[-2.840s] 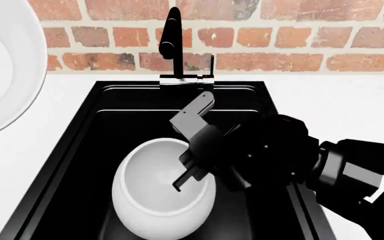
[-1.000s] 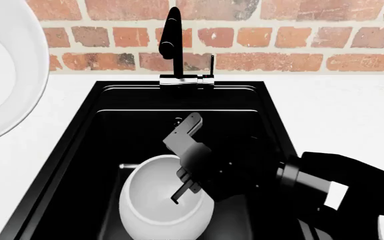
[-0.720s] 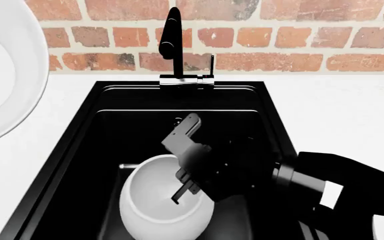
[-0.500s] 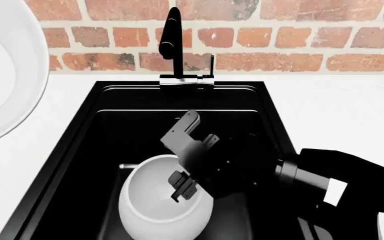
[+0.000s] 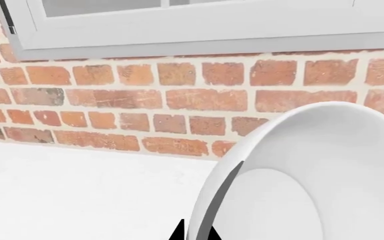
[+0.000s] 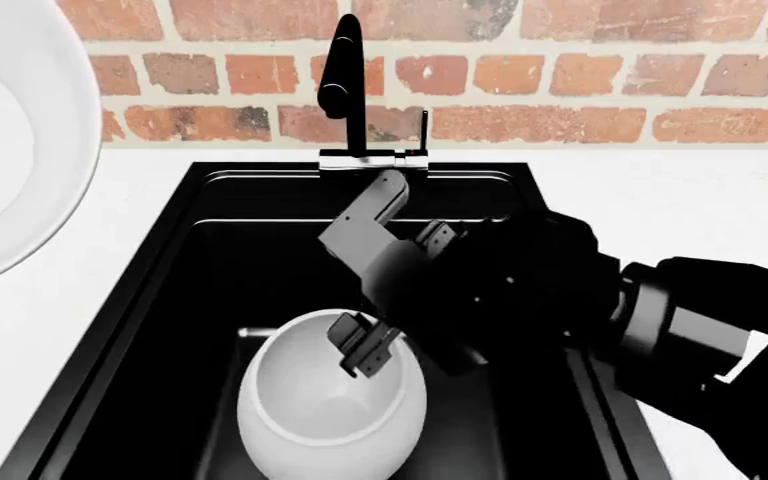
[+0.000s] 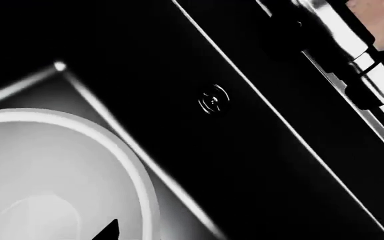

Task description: Stack the bowls in the sink.

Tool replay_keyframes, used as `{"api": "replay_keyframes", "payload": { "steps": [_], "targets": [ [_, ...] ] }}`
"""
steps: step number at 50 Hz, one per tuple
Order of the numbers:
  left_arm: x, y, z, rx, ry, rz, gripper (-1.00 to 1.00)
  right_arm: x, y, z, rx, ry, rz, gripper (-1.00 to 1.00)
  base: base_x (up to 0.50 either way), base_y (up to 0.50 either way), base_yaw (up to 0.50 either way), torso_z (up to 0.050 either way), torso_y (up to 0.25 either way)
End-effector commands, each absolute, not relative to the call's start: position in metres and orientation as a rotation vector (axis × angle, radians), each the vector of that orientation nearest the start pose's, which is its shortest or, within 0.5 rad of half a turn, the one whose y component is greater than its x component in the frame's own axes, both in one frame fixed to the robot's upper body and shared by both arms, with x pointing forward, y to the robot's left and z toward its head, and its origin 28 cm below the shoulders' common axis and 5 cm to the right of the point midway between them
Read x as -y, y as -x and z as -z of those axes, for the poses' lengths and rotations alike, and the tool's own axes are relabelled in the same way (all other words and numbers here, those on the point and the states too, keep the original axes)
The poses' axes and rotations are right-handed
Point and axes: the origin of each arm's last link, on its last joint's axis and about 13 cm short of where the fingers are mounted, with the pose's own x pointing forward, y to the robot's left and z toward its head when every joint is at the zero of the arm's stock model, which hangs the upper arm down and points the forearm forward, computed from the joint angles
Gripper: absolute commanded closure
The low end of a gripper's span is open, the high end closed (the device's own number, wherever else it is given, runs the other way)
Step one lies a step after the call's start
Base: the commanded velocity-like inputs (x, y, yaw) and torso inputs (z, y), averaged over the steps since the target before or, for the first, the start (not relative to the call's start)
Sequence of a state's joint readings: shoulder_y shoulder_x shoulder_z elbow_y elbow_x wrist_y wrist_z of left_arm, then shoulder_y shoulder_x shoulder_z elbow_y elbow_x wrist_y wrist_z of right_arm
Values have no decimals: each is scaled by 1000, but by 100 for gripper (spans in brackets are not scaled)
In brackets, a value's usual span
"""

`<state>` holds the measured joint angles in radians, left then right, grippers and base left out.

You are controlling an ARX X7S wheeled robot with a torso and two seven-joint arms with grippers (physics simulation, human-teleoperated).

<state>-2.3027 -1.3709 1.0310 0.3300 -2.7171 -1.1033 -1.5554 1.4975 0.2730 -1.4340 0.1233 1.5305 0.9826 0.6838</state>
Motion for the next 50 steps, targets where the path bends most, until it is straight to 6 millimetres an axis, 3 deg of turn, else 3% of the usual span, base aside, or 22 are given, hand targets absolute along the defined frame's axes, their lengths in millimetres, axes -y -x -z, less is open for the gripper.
{"api": "replay_keyframes", "payload": {
  "steps": [1, 25, 50],
  "targets": [
    [-311, -81, -416, -81, -58, -252, 100, 15, -282, -239, -501, 656, -508, -100, 0, 0, 0, 0, 0],
    [-308, -81, -419, -77, -62, -241, 100, 49, -238, -287, -364, 596, -510, -100, 0, 0, 0, 0, 0],
    [-306, -83, -419, -81, -68, -230, 100, 94, -215, -331, -236, 452, -356, -100, 0, 0, 0, 0, 0]
  ]
}}
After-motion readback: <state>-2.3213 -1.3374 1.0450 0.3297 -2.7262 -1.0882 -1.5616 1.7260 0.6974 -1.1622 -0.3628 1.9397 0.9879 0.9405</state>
